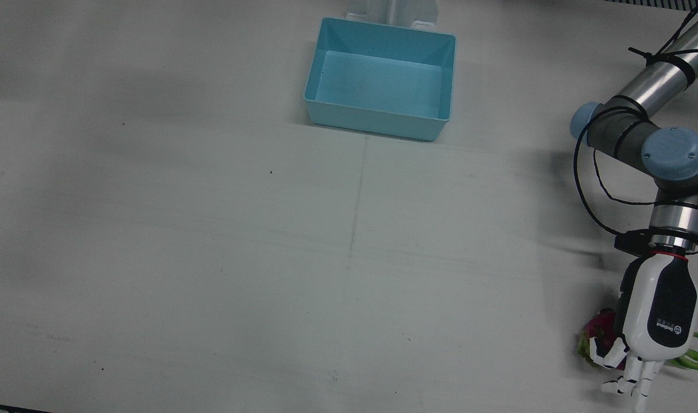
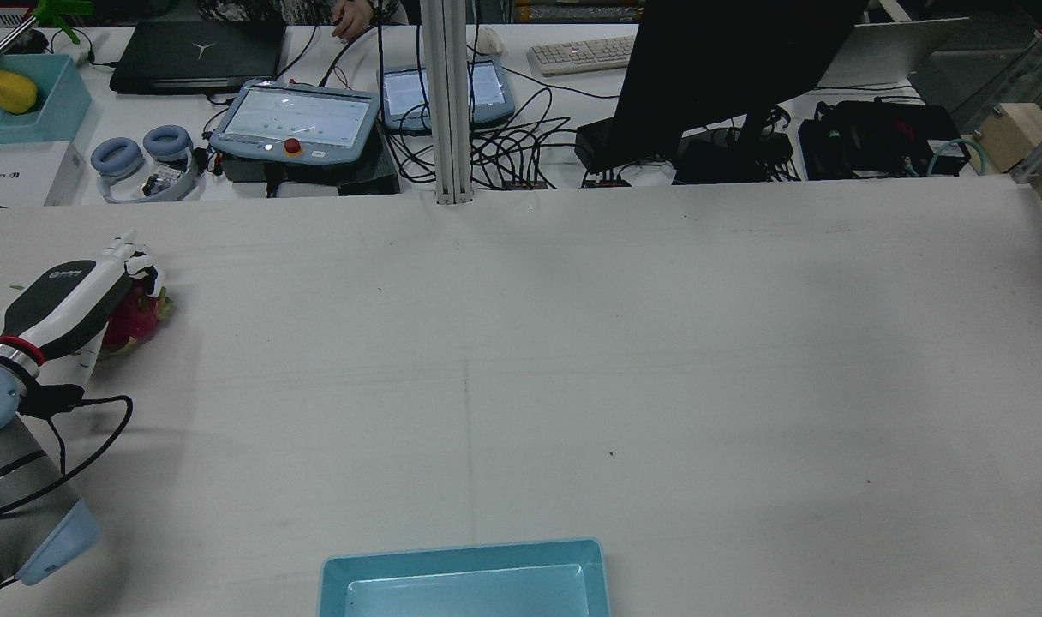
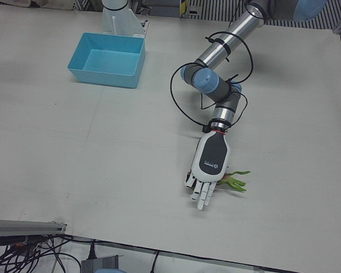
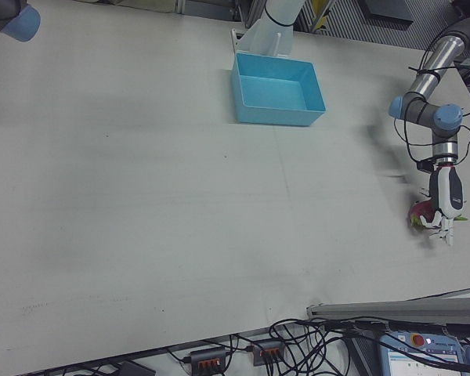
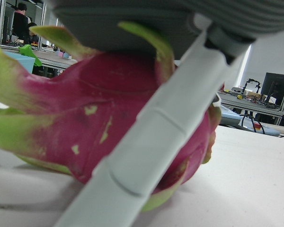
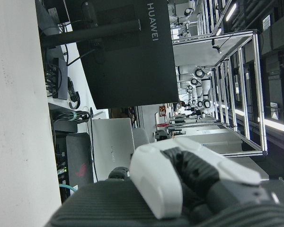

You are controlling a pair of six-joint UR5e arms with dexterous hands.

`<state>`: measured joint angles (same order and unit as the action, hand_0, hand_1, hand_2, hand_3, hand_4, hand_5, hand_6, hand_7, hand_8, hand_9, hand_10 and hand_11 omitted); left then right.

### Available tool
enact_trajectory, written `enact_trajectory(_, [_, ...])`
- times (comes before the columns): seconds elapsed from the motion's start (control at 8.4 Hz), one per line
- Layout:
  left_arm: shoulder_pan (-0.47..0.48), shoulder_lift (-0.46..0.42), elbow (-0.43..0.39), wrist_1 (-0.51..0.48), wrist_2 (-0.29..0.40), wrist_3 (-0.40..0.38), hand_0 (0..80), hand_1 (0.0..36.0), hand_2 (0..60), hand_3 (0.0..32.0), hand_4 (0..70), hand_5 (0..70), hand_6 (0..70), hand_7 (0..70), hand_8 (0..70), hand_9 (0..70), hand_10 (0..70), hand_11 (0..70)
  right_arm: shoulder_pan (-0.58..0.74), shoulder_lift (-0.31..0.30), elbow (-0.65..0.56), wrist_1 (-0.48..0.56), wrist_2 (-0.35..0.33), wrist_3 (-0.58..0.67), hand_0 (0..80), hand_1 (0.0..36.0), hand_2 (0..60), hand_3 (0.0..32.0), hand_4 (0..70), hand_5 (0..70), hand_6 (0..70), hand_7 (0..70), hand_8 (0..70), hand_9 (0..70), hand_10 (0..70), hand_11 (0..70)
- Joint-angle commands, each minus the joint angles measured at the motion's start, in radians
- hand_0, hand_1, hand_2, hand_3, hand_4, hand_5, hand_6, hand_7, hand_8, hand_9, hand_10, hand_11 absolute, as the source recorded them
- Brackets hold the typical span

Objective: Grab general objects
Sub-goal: 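Close the left hand's fingers around the dragon fruit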

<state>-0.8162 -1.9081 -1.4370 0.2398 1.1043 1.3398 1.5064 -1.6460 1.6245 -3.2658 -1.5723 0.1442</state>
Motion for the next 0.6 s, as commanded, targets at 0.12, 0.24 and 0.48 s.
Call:
enact_trajectory(0.12, [0.002, -0.005, 0.012, 0.0, -0.001, 0.001, 80.0, 36.0, 60.0, 0.0, 16.4, 70.0, 20.1, 70.0, 3.0, 17.3, 0.4, 4.2, 0.0, 0.0, 0.0, 0.0, 0.0, 0.0, 0.0, 0.0, 0.0, 0.0, 0.0, 0.0, 0.0, 0.0, 0.0, 0.0, 0.0, 0.0])
enact_trajectory(0.24, [0.002, -0.014, 0.018, 0.003, -0.001, 0.001, 80.0, 36.0, 60.0, 0.0, 29.5, 70.0, 32.6, 70.0, 5.5, 18.6, 6.7, 15.0, 0.0, 0.0, 0.0, 0.0, 0.0, 0.0, 0.0, 0.0, 0.0, 0.0, 0.0, 0.0, 0.0, 0.0, 0.0, 0.0, 0.0, 0.0])
enact_trajectory(0.48, [0.002, -0.019, 0.027, 0.003, -0.001, 0.001, 80.0, 36.0, 60.0, 0.0, 45.7, 70.0, 56.3, 70.0, 10.2, 18.6, 21.0, 35.2, 0.0, 0.0, 0.0, 0.0, 0.0, 0.0, 0.0, 0.0, 0.0, 0.0, 0.0, 0.0, 0.0, 0.0, 0.0, 0.0, 0.0, 0.0])
